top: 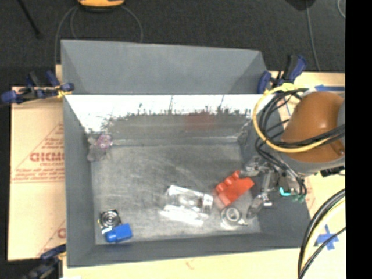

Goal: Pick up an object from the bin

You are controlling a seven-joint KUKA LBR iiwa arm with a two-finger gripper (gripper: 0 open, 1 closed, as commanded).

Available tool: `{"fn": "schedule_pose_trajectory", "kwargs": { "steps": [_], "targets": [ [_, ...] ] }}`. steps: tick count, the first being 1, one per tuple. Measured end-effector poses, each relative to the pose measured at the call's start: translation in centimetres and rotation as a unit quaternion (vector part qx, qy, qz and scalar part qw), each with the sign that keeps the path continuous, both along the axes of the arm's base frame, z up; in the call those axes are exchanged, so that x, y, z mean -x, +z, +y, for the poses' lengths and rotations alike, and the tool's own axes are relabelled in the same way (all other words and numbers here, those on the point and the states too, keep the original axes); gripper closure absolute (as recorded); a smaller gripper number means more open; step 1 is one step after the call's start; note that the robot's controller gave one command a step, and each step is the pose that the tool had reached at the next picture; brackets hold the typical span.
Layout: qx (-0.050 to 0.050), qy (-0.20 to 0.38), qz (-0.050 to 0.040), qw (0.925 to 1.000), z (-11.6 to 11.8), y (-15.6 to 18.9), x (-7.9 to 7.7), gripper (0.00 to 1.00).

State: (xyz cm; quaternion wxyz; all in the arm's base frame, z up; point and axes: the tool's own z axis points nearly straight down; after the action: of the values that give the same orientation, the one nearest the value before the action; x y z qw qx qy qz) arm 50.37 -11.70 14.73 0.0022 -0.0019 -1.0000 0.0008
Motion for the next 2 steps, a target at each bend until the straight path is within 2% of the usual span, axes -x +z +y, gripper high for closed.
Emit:
{"fn": "schedule_pose_trajectory", "kwargs": {
  "steps": [1,2],
  "targets": [
    [0.000,0.176,-0.0064,0.9844,3.6,-4.7,-1.7,0.00],
    [-0.009,0.384,0.0010,0.9231,4.5,-5.7,-2.7,0.00]
  ]
}}
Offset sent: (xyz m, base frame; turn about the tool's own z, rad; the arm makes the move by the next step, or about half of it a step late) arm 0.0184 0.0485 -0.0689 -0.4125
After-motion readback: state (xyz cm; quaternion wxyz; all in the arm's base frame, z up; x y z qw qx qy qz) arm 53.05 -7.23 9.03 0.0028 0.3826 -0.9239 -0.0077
